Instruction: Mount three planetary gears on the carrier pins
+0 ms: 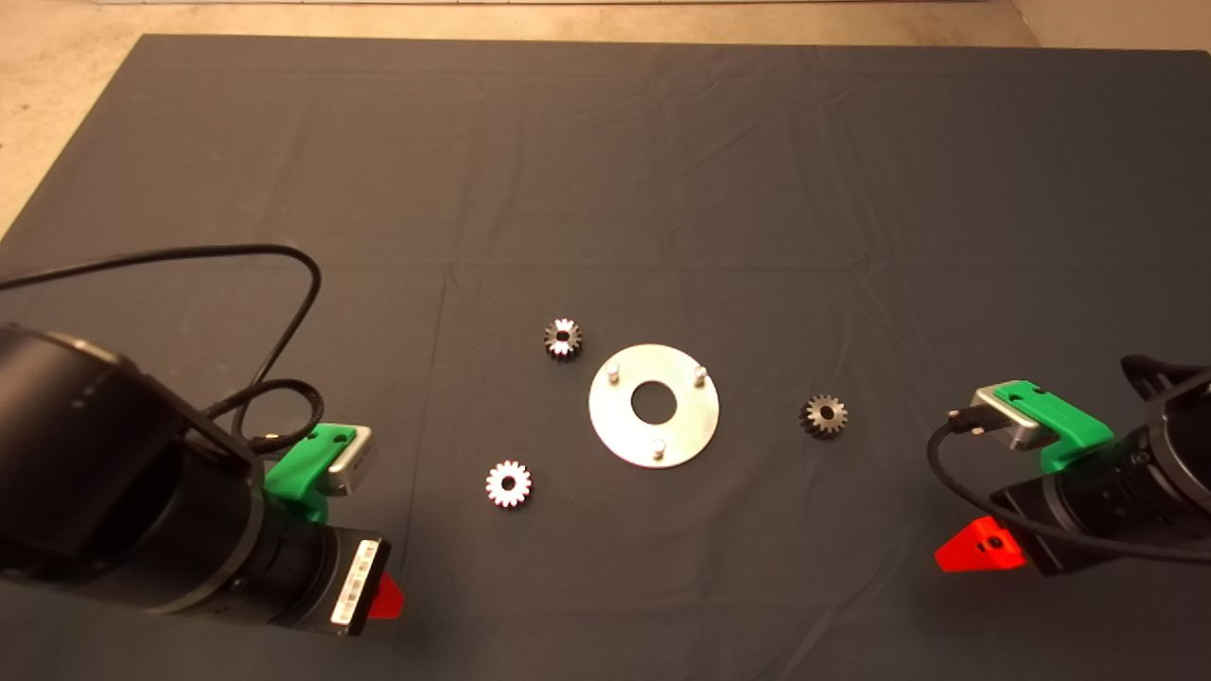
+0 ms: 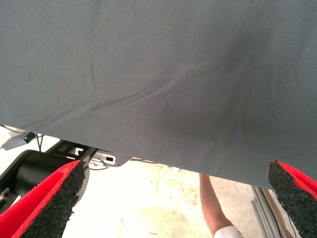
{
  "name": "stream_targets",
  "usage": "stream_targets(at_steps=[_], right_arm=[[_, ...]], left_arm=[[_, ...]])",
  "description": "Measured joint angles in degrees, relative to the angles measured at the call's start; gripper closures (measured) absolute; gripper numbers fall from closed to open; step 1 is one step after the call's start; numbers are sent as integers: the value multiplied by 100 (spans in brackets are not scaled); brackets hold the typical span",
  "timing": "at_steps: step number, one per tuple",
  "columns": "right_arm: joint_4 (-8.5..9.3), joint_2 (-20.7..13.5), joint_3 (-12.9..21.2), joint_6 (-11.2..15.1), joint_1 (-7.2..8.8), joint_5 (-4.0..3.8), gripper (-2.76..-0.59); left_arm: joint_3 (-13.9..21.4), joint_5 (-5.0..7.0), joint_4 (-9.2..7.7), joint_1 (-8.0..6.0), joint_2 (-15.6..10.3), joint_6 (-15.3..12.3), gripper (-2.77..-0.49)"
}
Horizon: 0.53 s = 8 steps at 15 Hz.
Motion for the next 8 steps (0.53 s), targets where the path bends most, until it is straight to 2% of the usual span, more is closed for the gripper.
stream_targets(at_steps=[4, 6, 7, 8], right_arm=[[17, 0, 4, 0, 0, 0, -276], [20, 0, 9, 1, 0, 0, -276], [22, 2, 9, 1, 0, 2, -276], [22, 1, 11, 1, 0, 2, -276]], left_arm=[[0, 0, 2, 0, 2, 0, -176], [-23, 0, -2, 0, 88, 6, -176], [-165, -2, -30, 2, 189, 89, -176], [-474, -5, -52, 1, 294, 251, -176]])
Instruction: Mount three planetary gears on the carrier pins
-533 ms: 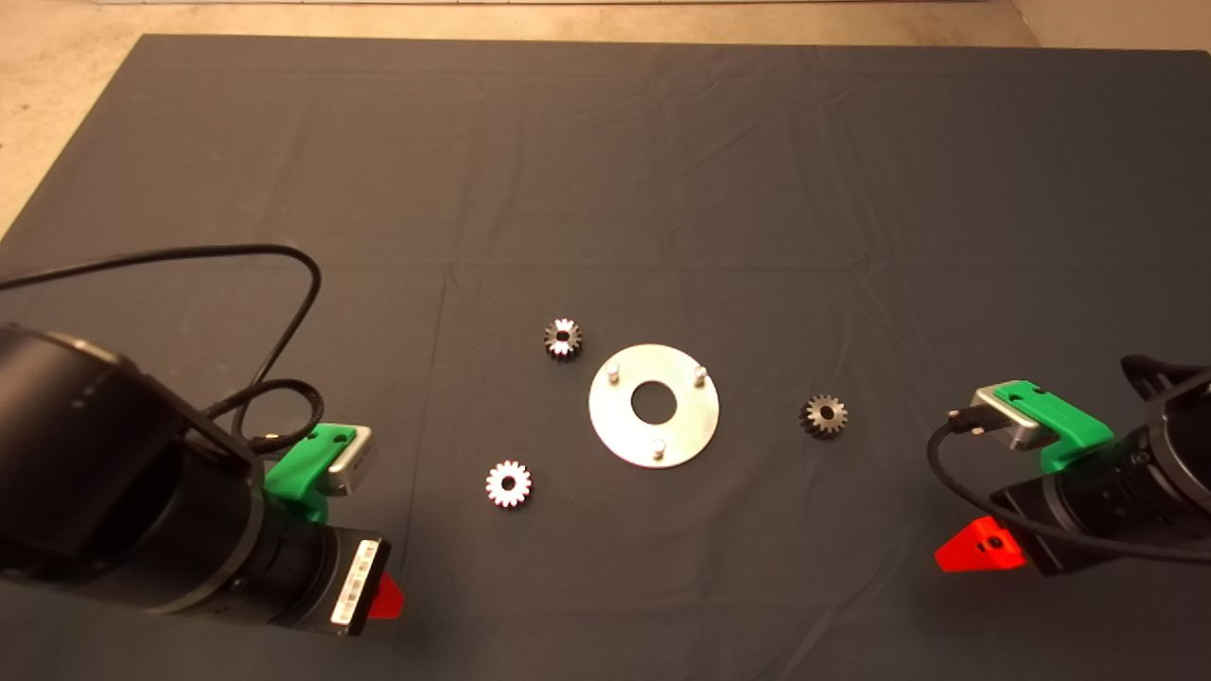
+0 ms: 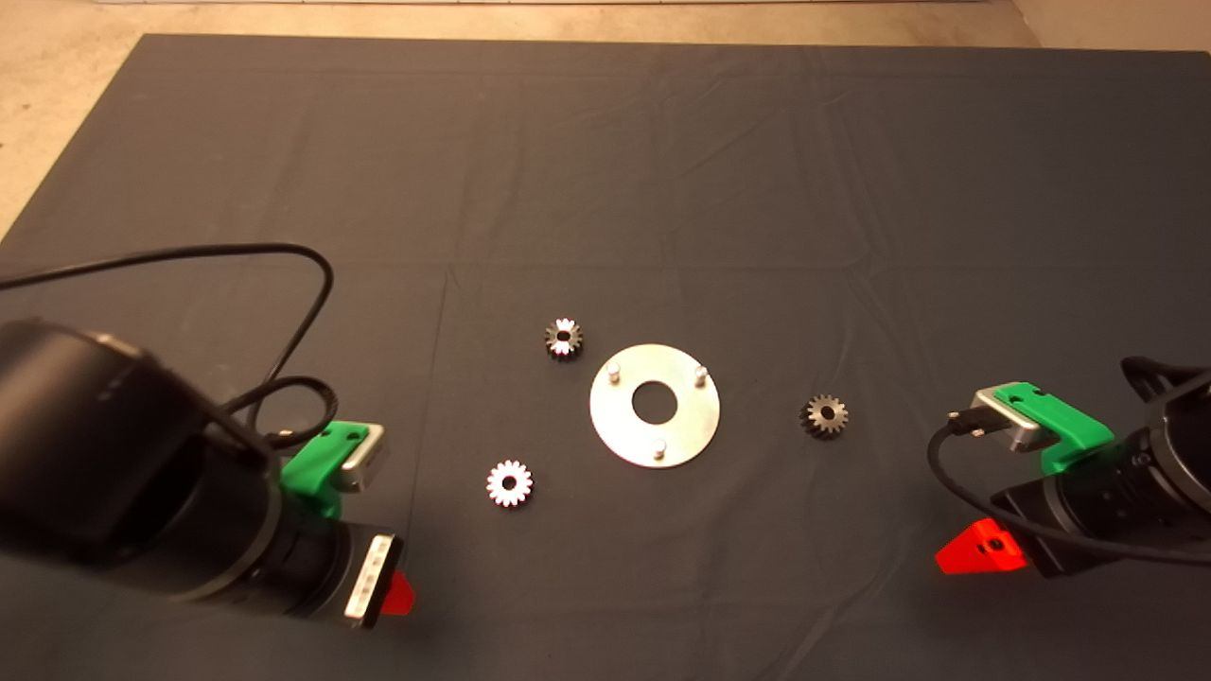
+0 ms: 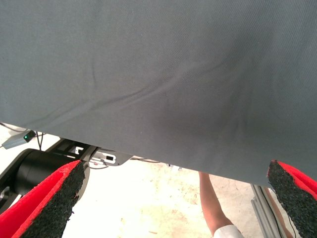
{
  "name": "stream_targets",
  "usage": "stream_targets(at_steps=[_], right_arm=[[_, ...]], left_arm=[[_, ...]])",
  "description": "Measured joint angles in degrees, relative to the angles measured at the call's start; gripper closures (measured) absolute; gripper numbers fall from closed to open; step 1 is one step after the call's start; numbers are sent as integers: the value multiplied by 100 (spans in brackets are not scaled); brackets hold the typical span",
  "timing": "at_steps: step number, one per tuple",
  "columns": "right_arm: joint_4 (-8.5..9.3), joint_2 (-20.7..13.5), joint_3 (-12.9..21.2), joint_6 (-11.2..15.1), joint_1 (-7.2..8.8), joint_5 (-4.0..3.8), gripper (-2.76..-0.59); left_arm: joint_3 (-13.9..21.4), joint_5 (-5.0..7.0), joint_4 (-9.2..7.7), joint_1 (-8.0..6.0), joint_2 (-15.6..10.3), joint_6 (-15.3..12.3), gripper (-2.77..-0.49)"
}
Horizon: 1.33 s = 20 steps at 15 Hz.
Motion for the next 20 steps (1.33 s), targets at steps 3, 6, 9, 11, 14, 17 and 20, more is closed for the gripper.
stream_targets(at_steps=[3, 6, 9, 11, 14, 17, 20], right_arm=[[0, 1, -2, -1, 0, 0, -276], [0, 3, -131, -194, 2, 11, -276], [0, -1, -338, -471, 2, -7, -276], [0, 3, -391, -550, 2, 0, -276], [0, 1, -421, -592, 2, 0, -276], [0, 1, -429, -616, 2, -2, -276], [0, 1, -433, -634, 2, 0, -276]], left_arm=[[-1033, -139, 33, -1, 392, 457, -176], [-1572, -243, 215, 1, 1216, 586, -176], [-2400, -358, 504, 2, 1767, 707, -176], [-3055, -356, 597, 20, 1896, 1037, -176], [-3842, -354, 640, 54, 2123, 1402, -176], [-4260, -532, 661, 59, 2449, 1518, -176], [-4766, -709, 658, 115, 2763, 1535, -176]])
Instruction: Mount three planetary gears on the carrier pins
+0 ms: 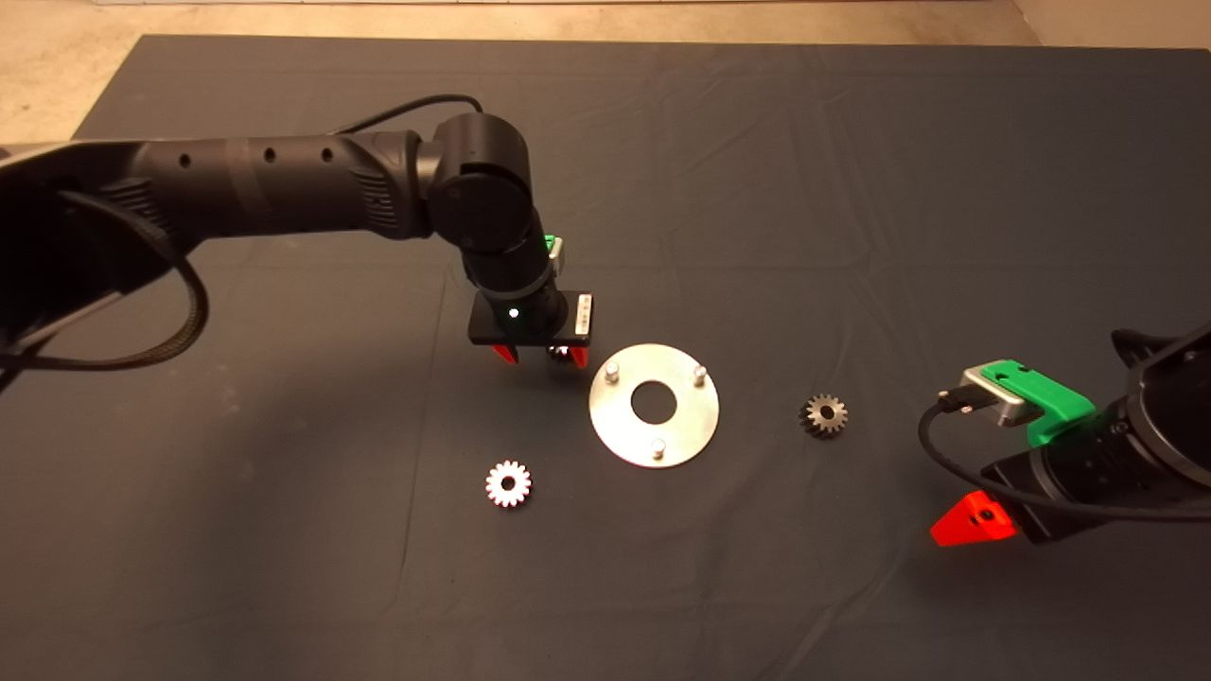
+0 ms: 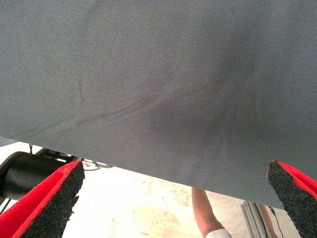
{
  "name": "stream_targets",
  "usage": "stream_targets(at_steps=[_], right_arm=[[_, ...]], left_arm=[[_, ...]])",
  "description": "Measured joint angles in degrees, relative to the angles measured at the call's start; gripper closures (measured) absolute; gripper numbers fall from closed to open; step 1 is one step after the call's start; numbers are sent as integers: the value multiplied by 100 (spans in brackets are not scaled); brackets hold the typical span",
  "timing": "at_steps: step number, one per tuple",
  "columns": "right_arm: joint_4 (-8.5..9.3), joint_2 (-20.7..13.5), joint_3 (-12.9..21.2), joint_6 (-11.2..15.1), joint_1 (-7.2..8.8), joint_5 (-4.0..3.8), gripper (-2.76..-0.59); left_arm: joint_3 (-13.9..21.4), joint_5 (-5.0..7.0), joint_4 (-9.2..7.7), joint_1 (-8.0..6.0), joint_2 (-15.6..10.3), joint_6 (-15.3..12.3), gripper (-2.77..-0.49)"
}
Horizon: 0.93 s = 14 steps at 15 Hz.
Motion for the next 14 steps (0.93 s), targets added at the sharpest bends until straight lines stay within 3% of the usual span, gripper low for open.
stream_targets(at_steps=[4, 14], right_arm=[[1, 0, 0, 0, 0, 1, -276], [80, 0, 2, 0, 20, 1, -276]], left_arm=[[-484, -58, 0, -1, 329, 175, -176], [-945, -63, 4, -1, 430, 499, -176]])
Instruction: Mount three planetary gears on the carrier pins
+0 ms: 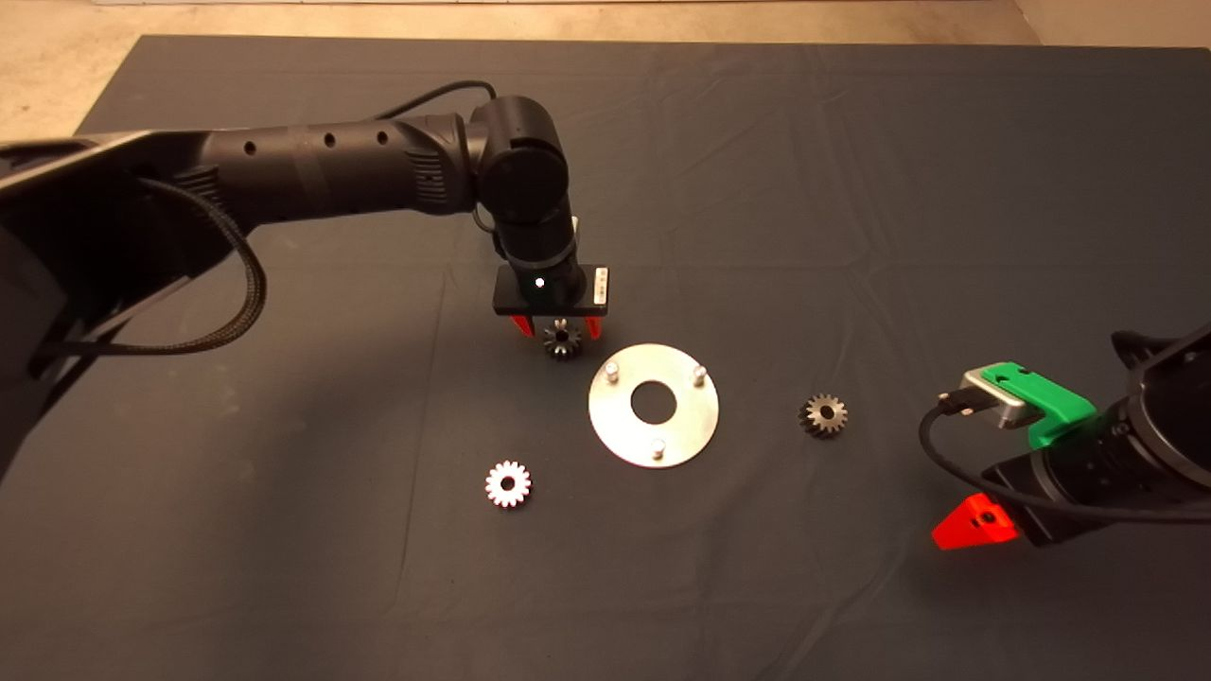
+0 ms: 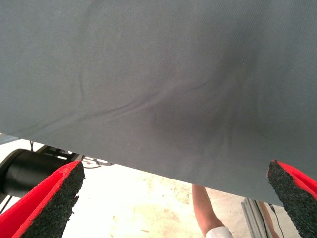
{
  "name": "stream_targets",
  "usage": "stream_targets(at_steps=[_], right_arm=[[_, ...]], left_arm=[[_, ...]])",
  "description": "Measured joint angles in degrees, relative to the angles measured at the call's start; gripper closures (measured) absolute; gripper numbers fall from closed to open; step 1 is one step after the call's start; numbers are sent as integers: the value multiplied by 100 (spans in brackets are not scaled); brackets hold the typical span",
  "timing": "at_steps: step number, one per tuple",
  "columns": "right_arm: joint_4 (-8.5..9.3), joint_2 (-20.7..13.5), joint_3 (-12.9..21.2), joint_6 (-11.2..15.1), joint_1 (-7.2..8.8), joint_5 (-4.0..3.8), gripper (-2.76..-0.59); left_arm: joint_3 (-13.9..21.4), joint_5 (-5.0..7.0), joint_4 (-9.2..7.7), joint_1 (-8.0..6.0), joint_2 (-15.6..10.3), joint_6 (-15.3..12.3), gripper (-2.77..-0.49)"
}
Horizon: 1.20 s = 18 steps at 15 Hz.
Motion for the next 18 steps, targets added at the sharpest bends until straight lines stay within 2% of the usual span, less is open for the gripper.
stream_targets(at_steps=[6, 11, 16, 18], right_arm=[[6, 2, 0, 0, 6, -1, -276], [20, 0, 15, 0, 11, -1, -276], [24, 0, 87, 2, 11, -1, -276], [24, 0, 102, 2, 11, -4, -276]], left_arm=[[-212, 30, -1, 0, 199, 176, -176], [-295, 34, 0, 1, 191, 321, -176], [-295, 245, 1, 0, 185, 321, -176], [-295, 380, 2, 0, 180, 340, -176]])
